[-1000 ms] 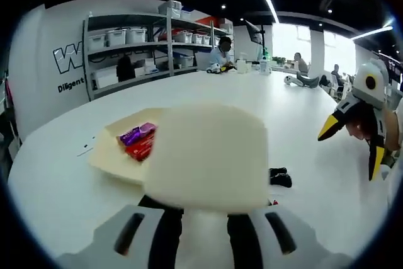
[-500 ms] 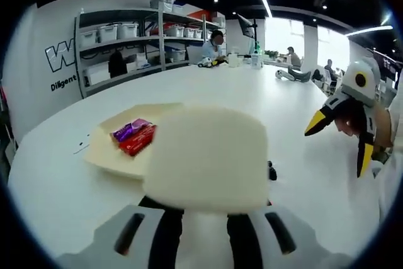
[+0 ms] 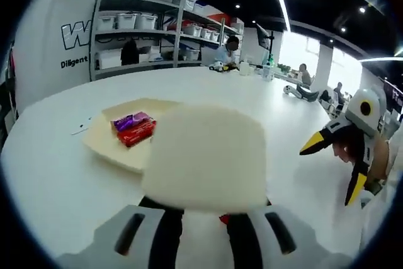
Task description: Place the target food into the container with the food tongs after gripping and lifting it, then release it inside without dropping or visibly crushing the food.
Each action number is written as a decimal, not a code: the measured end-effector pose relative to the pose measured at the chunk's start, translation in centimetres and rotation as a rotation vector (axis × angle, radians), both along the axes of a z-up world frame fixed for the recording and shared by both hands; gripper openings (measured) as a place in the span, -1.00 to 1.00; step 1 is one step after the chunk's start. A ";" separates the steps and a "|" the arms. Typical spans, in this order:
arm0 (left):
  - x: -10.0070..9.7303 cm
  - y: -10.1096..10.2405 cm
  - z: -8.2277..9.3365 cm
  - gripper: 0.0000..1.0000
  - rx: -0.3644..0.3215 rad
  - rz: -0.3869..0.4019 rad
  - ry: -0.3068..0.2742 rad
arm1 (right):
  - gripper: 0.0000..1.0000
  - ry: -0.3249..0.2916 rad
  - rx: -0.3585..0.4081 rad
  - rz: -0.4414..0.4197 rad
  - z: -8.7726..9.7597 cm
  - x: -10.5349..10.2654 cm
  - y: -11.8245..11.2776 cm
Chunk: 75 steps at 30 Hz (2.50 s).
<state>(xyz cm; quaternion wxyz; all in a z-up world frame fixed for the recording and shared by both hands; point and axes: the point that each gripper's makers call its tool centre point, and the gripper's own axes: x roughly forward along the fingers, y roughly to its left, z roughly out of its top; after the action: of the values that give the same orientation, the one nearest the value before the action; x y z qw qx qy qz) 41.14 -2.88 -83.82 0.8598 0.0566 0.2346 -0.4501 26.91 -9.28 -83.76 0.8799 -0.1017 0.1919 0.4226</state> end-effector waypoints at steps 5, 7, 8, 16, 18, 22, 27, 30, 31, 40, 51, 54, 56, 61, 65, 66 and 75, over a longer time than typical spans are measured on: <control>0.5 0.4 -0.8 -0.54 0.002 0.024 0.019 | 0.36 -0.002 0.003 -0.001 0.1 -0.1 -0.1; 0.7 0.7 -0.6 -0.54 0.006 0.034 0.012 | 0.36 -0.003 0.002 -0.001 0.1 -0.1 -0.2; 0.7 0.9 -0.5 -0.54 0.004 0.037 0.010 | 0.36 -0.003 0.002 -0.001 0.1 -0.1 -0.2; 1.5 1.8 0.1 -0.52 0.002 0.057 -0.021 | 0.36 -0.001 0.007 -0.001 0.0 -0.1 -0.2; 1.9 1.9 0.3 -0.52 0.008 0.056 -0.047 | 0.36 -0.001 0.006 0.000 0.0 -0.1 -0.2; 2.3 1.5 -0.1 -0.52 0.033 0.047 -0.064 | 0.36 -0.002 0.009 -0.001 0.0 -0.1 -0.2; 3.0 1.2 -0.3 -0.52 0.056 0.048 -0.088 | 0.36 0.003 0.008 -0.006 -0.2 -0.1 -0.4; 3.2 1.0 -0.5 -0.51 0.063 0.048 -0.090 | 0.36 0.004 0.008 -0.005 -0.3 -0.1 -0.4; 3.3 1.0 -0.5 -0.51 0.066 0.049 -0.088 | 0.36 0.004 0.007 -0.006 -0.3 -0.1 -0.4; 3.7 0.7 -1.2 -0.51 0.075 0.052 -0.067 | 0.36 0.008 0.007 -0.005 -0.4 0.0 -0.4; 3.3 0.5 -1.3 -0.60 0.063 0.011 -0.049 | 0.35 0.011 0.008 -0.008 -0.5 -0.1 -0.5; 3.2 0.6 -1.4 -0.61 0.060 0.012 -0.033 | 0.35 0.011 0.009 -0.008 -0.5 -0.1 -0.5; 3.3 0.7 -1.4 -0.62 0.054 0.014 -0.023 | 0.35 0.011 0.008 -0.010 -0.5 0.0 -0.5; 3.1 0.8 -1.3 -0.67 0.032 -0.008 -0.019 | 0.35 0.011 0.009 -0.010 -0.5 -0.1 -0.5; 3.2 1.1 -1.1 -0.68 0.011 -0.016 -0.002 | 0.35 0.012 0.008 -0.012 -0.6 -0.1 -0.6; 3.1 1.2 -0.9 -0.68 -0.006 -0.021 0.006 | 0.35 0.012 0.008 -0.012 -0.6 -0.1 -0.7; 3.0 1.5 1.4 -0.68 -0.066 -0.066 0.018 | 0.35 0.011 0.011 -0.012 -0.6 -0.1 -0.7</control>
<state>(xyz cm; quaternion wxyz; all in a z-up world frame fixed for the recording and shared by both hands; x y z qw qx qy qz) 44.11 -1.37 -82.42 0.8438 0.0317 0.2253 -0.4861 26.78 -10.00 -84.32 0.8821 -0.0934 0.1949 0.4187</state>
